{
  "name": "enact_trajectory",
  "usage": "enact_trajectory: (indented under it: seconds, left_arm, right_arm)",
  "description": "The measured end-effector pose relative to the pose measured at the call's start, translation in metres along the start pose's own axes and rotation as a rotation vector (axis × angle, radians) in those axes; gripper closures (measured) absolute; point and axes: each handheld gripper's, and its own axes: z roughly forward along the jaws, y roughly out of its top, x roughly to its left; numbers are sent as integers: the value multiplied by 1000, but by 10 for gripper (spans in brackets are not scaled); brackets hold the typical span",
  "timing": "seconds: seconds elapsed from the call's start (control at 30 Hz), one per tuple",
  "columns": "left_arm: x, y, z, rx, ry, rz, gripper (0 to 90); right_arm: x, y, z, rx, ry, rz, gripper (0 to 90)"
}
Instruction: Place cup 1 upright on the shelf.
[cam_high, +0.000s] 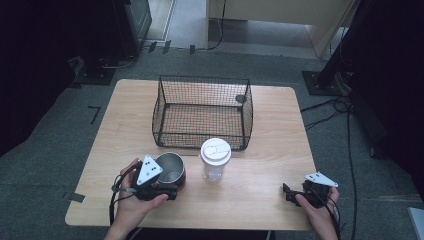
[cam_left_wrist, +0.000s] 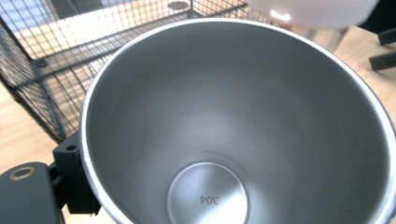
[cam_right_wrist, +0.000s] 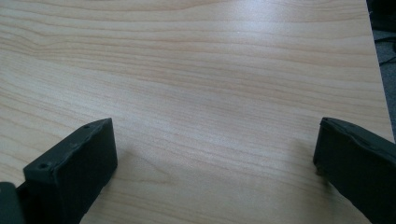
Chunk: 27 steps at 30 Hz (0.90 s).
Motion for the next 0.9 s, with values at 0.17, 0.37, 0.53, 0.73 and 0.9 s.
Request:
enact_trajectory:
  seconds: [0.17,0.37,0.53,0.73,0.9]
  left_arm:
    - [8,11,-4,-17,28,0,78]
    - [14,24,-7,-41,46,3,78]
    - [16,34,-6,-63,52,8,79]
    - [17,44,-3,-83,50,16,79]
    - [20,52,-1,-89,58,22,79]
  right_arm:
    - [0,0,0,0,0,1,0]
    - [0,0,0,-1,1,1,0]
    - [0,0,0,0,0,3,0]
    - [0,0,0,0,2,2,0]
    - [0,0,0,0,2,3,0]
